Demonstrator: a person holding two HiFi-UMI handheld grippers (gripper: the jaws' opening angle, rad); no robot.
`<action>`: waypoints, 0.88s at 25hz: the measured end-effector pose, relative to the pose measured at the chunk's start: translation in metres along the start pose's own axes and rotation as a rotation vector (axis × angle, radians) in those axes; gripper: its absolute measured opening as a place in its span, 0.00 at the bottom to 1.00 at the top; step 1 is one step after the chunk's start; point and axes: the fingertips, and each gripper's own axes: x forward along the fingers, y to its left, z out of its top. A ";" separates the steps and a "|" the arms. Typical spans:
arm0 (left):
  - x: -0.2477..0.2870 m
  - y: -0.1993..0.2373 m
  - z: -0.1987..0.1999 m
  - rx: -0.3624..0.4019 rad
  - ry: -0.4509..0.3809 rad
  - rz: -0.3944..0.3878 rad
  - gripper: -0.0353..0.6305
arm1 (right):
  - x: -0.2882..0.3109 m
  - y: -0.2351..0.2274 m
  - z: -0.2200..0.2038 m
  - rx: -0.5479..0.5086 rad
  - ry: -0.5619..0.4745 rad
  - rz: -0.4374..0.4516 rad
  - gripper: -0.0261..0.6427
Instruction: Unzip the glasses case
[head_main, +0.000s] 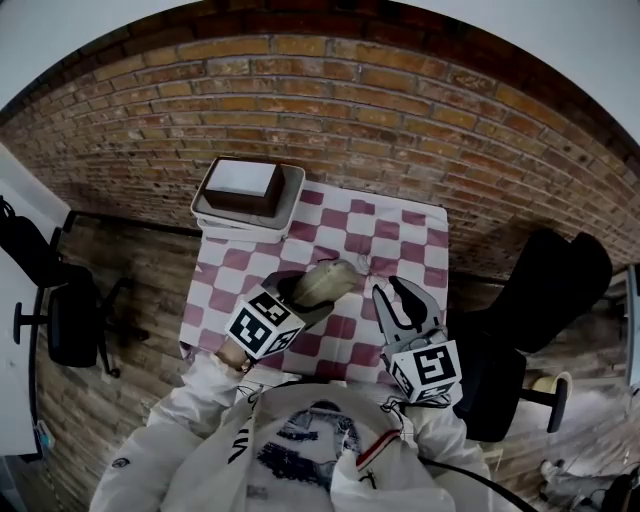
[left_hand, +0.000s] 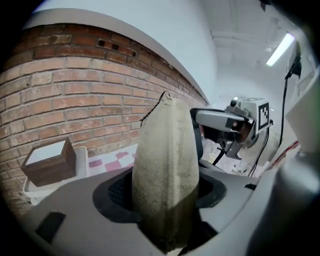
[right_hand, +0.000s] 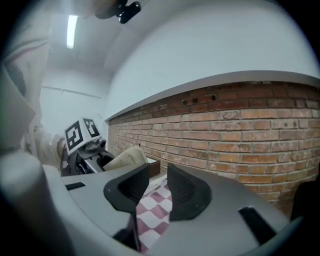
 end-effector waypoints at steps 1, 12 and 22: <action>-0.002 0.000 0.005 -0.019 -0.040 0.007 0.49 | -0.003 -0.003 0.003 0.030 -0.016 -0.006 0.20; -0.025 -0.008 0.052 -0.142 -0.367 0.081 0.49 | -0.030 -0.029 0.017 0.258 -0.132 -0.087 0.08; -0.057 0.015 0.044 -0.244 -0.575 0.233 0.49 | -0.041 -0.033 0.005 0.253 -0.141 -0.158 0.06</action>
